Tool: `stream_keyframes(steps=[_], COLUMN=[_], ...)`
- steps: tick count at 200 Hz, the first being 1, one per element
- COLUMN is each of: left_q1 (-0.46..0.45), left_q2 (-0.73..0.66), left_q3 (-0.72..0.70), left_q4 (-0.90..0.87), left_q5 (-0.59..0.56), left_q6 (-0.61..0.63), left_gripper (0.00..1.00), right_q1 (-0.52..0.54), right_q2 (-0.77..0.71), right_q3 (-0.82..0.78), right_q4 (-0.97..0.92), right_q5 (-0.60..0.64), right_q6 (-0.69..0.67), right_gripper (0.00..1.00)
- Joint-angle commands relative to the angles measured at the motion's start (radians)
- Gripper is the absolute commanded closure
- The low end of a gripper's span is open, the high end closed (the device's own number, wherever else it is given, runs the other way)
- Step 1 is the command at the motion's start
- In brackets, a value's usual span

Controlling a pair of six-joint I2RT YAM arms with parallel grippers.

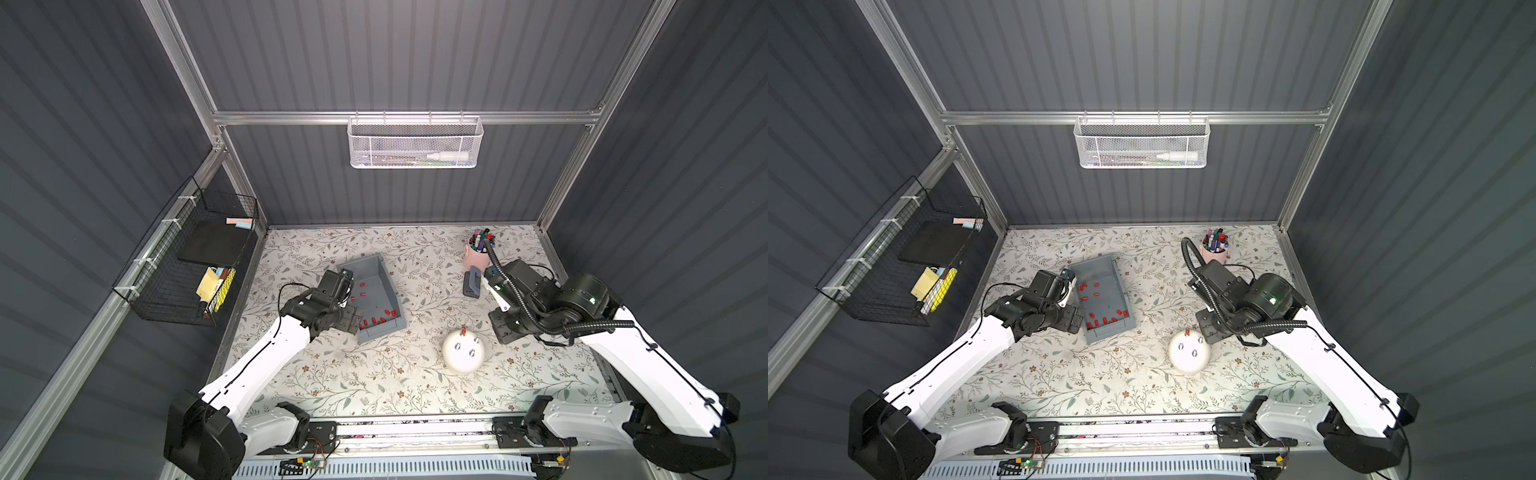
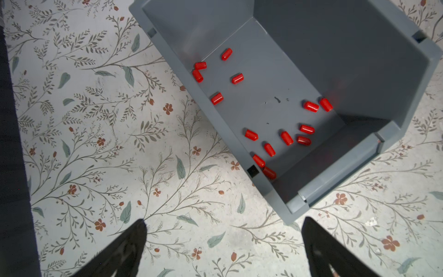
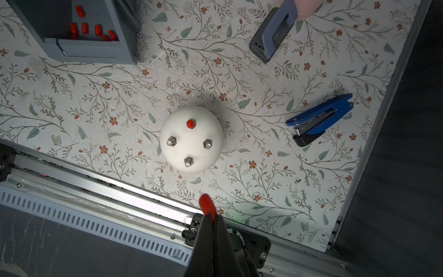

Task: Cover the protruding screws with screw protection sleeves
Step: Attach the screw protection sleeve to the screw.

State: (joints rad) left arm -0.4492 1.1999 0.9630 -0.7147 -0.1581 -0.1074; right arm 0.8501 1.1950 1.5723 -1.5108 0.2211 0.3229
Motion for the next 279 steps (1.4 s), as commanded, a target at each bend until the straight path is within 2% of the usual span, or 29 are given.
stream_keyframes(steps=[1,47,79,117,135,169,234,279], left_q1=[-0.002,-0.006,-0.006,-0.006,-0.01,-0.051,-0.072,-0.073], left_q2=[0.001,-0.011,-0.015,-0.016,-0.008,-0.01,-0.023,-0.033], left_q3=[0.013,0.011,0.025,0.019,0.019,0.028,0.017,0.012], left_q4=[-0.04,-0.045,-0.074,-0.069,-0.069,-0.083,-0.068,-0.066], left_q5=[0.024,0.06,0.059,0.057,0.054,0.067,0.085,0.058], left_q6=[-0.029,0.034,0.076,0.12,0.119,0.144,0.186,0.204], left_gripper=[0.01,0.0,0.01,0.01,0.01,0.0,0.01,0.0], right_q1=[0.005,0.005,0.004,0.005,0.004,0.004,0.004,0.004], right_q2=[0.011,0.083,0.094,0.086,0.082,0.036,0.056,0.113], right_q3=[0.024,0.044,0.019,-0.074,-0.127,-0.272,-0.333,-0.343], right_q4=[-0.044,-0.068,-0.006,0.058,0.055,0.087,0.16,0.135], right_q5=[0.004,0.014,-0.012,-0.046,-0.075,-0.135,-0.2,-0.14], right_q6=[0.029,0.021,0.028,0.056,0.112,0.151,0.11,0.133], right_gripper=[1.0,1.0,1.0,1.0,1.0,1.0,1.0,1.0])
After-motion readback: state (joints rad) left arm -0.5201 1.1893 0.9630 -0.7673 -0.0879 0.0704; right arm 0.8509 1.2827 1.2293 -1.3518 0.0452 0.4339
